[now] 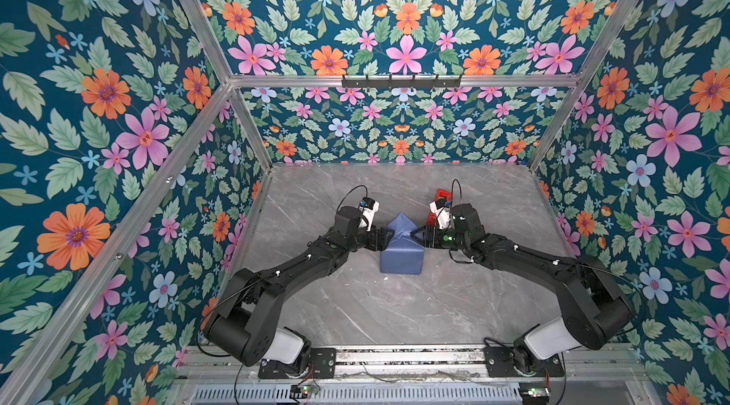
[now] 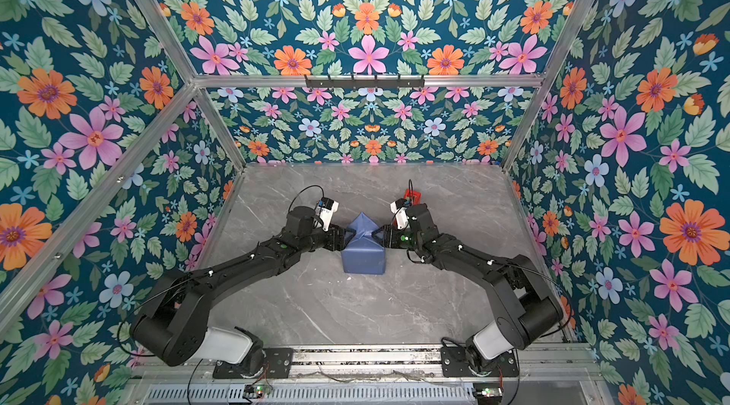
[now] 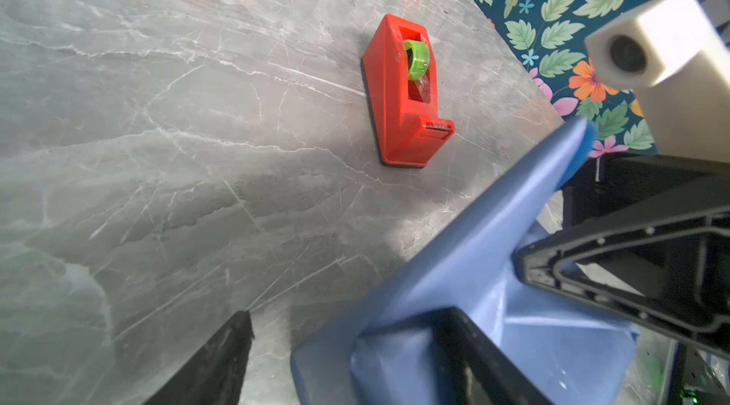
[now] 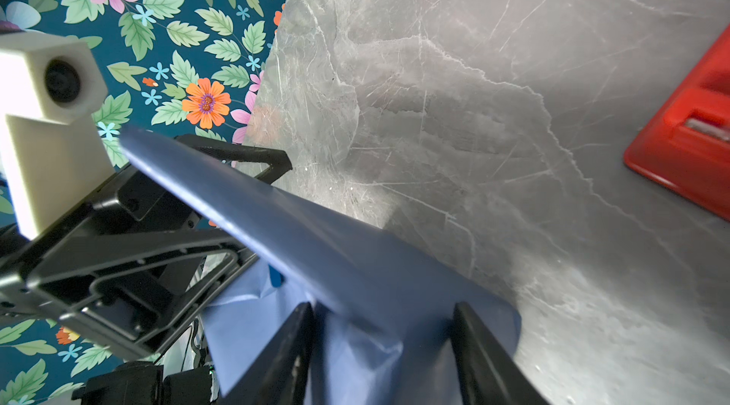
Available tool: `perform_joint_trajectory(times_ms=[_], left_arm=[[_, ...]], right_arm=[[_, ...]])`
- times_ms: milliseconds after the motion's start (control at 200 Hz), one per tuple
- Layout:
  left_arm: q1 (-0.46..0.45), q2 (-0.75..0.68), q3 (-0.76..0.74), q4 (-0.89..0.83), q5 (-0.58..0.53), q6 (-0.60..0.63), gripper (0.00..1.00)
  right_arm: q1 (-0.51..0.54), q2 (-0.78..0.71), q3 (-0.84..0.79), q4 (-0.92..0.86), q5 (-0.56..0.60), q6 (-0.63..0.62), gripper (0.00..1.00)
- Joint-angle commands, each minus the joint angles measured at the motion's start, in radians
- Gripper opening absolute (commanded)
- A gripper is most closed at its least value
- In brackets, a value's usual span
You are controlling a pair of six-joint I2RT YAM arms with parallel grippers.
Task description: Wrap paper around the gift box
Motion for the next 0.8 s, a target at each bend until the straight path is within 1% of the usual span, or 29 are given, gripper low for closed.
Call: perform_joint_trajectory(times_ms=[0, 550, 690, 795], left_arm=[[0.003, 0.017, 0.009, -0.052, 0.031, 0.069, 0.78], [0.033, 0.057, 0.049, -0.067, 0.163, 0.144, 0.76], [0.058, 0.075, 0.067, -0.075, 0.227, 0.166, 0.74], [0.070, 0.084, 0.075, -0.069, 0.277, 0.178, 0.71]], right_arm=[[0.001, 0.011, -0.002, -0.079, 0.015, -0.027, 0.56], [0.002, 0.012, 0.024, -0.114, 0.011, -0.061, 0.56], [0.001, 0.015, 0.030, -0.121, 0.009, -0.068, 0.56], [0.002, 0.018, 0.034, -0.124, 0.009, -0.073, 0.56]])
